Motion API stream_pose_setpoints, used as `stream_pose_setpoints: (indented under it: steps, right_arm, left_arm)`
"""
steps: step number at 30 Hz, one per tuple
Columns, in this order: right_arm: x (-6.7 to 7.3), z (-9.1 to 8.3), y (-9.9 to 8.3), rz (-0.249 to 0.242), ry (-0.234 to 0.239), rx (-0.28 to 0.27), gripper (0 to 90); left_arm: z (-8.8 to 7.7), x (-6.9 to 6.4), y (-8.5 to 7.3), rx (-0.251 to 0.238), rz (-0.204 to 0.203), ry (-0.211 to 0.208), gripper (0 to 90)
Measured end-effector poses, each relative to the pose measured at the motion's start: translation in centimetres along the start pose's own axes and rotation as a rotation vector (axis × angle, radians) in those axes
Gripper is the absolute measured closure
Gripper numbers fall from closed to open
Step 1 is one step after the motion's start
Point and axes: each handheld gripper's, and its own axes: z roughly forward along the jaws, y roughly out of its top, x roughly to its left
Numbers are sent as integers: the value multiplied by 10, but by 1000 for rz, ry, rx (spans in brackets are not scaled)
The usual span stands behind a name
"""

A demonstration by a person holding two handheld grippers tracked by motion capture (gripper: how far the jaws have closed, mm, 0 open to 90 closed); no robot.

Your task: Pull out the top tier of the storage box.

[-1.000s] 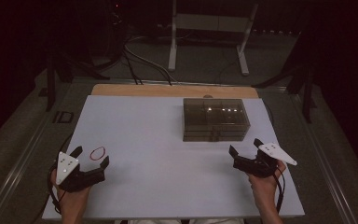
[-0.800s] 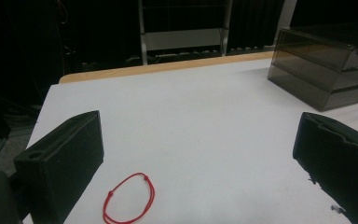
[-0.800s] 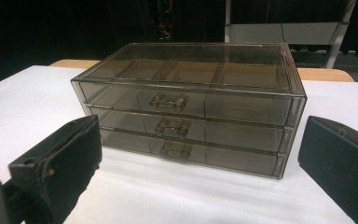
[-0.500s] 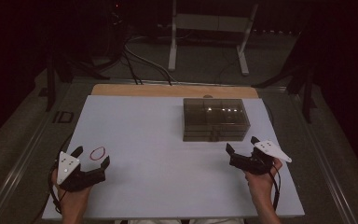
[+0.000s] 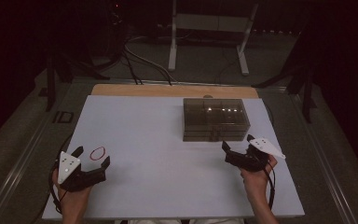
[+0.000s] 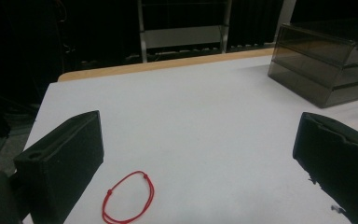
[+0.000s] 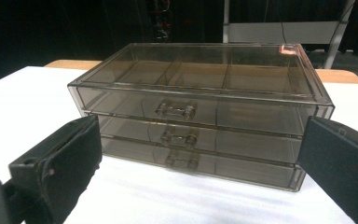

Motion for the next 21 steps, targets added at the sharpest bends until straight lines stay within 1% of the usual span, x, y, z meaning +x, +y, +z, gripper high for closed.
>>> stream_pose_setpoints:
  steps: [8,14,21]
  right_arm:
    - [2,7,-1,6,-5,6,0]
    - [4,13,-2,13,-6,8,0]
    - [7,19,-2,23,-11,6,0]
  left_arm:
    - [1,0,0,5,6,2,34]
    - [1,0,-1,8,0,6,34]
    - [2,0,-1,12,5,5,34]
